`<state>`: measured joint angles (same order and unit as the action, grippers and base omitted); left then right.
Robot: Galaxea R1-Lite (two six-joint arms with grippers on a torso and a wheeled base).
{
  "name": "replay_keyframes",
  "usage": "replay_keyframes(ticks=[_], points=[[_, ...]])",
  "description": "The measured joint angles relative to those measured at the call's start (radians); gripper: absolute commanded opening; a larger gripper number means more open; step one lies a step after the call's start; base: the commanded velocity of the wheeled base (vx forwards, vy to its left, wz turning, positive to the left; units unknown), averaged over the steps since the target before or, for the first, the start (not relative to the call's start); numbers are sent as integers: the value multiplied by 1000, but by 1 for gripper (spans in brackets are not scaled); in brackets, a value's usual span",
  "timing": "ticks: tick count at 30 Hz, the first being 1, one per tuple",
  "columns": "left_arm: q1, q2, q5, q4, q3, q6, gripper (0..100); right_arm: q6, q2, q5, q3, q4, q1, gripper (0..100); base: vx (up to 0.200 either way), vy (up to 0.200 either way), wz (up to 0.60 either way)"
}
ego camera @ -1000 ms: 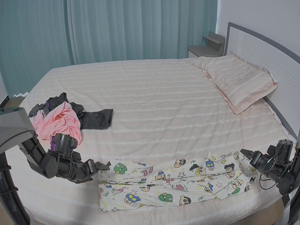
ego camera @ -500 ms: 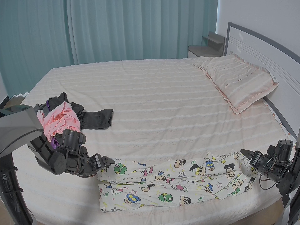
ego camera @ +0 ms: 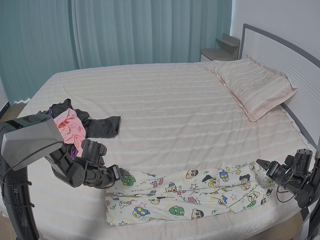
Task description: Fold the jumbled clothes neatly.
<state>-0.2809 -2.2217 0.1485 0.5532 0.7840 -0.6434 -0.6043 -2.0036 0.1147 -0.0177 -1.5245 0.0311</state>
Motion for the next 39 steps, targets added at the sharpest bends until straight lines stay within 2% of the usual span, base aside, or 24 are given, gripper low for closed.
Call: replay_keyframes(ticks=[12,20,26,27,39], points=[[16,4,-27,6,4,-2,0,0,0,0,0,0,0,100,0,0,0],[17,19,-40,98,-5,-3,0,0,1,0,0,0,0,100,0,0,0],[19,16,-45,102,-14,-7,0,0,2,0,0,0,0,100,0,0,0],[19,14,-45,103,-14,-7,100,0,3,0,0,0,1,100,0,0,0],[19,22,-41,105,-95,-9,100,0,2,0,0,0,1,100,0,0,0]])
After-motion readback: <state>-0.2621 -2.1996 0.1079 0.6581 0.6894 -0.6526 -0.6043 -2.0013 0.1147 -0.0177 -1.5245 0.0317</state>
